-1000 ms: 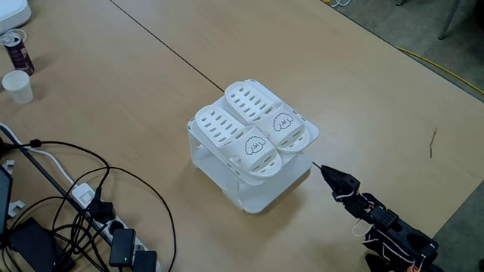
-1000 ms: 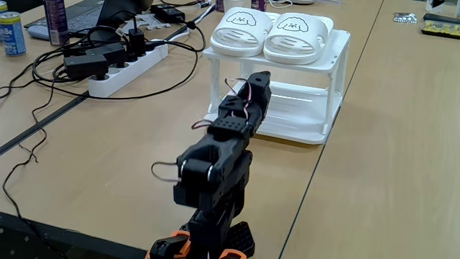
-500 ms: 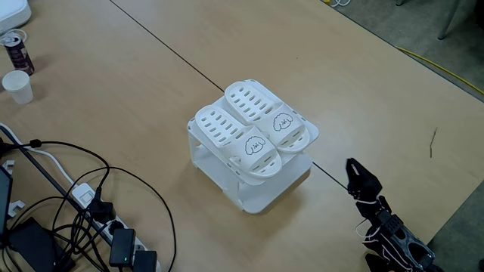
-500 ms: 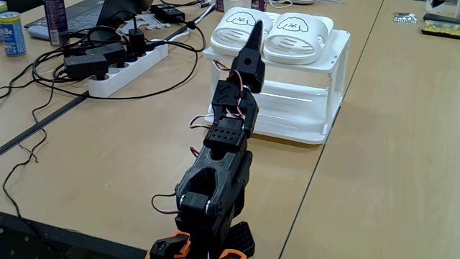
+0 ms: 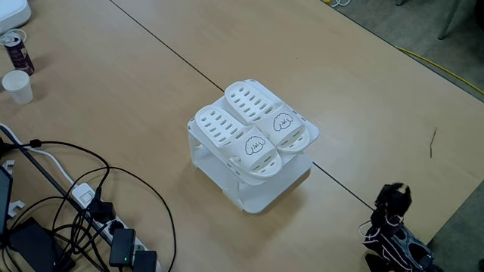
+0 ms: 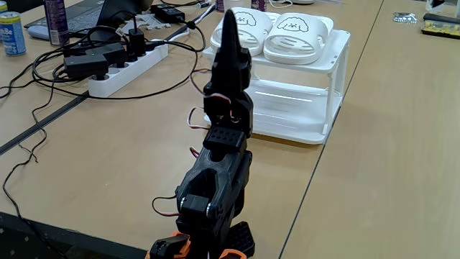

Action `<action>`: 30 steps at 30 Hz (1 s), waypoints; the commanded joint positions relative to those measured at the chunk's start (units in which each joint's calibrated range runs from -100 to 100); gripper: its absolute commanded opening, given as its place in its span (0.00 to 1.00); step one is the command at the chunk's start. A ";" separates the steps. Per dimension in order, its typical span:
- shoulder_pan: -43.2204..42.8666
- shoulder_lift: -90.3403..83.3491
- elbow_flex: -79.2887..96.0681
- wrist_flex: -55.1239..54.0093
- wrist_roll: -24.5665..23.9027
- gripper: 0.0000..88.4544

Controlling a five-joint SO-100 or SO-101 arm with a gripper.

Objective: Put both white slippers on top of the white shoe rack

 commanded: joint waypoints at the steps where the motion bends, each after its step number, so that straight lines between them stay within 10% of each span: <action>1: 0.15 0.18 0.36 -8.25 0.42 0.01; 30: 0.40 0.35 0.36 -23.43 0.42 0.01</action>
